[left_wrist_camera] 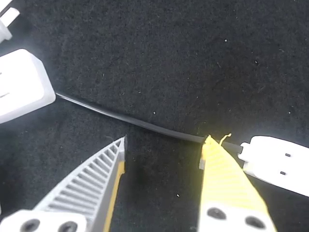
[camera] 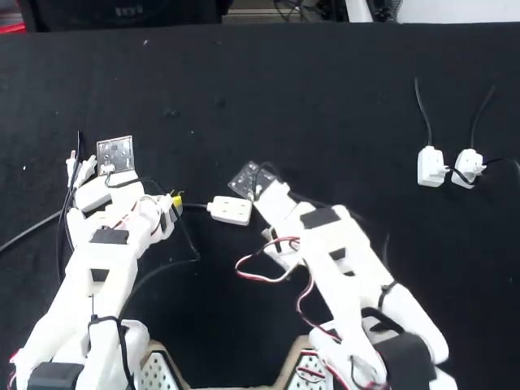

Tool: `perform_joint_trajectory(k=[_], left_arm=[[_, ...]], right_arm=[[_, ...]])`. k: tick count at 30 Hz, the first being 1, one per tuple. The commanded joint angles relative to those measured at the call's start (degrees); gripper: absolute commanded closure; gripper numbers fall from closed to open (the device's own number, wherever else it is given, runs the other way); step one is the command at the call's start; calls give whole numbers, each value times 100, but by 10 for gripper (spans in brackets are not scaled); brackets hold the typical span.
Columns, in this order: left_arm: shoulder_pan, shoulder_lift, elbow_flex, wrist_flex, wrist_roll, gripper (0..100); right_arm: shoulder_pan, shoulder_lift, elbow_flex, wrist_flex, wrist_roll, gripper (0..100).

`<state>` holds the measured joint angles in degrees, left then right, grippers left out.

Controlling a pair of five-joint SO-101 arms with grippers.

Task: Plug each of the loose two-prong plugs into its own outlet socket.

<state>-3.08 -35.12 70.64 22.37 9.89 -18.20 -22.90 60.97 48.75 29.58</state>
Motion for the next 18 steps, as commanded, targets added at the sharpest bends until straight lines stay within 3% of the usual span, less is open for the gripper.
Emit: perform_joint_trajectory(k=[1,7,11,15,18], left_arm=[[-40,-167,-48,-62,26,748],[-40,-167,-31,-62,26,748],[-31,-167,-4,-62,26,748],[-31,-167,-4,-62,26,748],[-31,-167,-4,-62,44,748]], right_arm=[[-62,224,-13,-369,-62,897],[-70,251,-374,-352,-105,984],[273,-119,-875,651,-193,988],[607,-954,-1525,1257,-1363,988],[53,-1270,-1763,958,-2400,988]])
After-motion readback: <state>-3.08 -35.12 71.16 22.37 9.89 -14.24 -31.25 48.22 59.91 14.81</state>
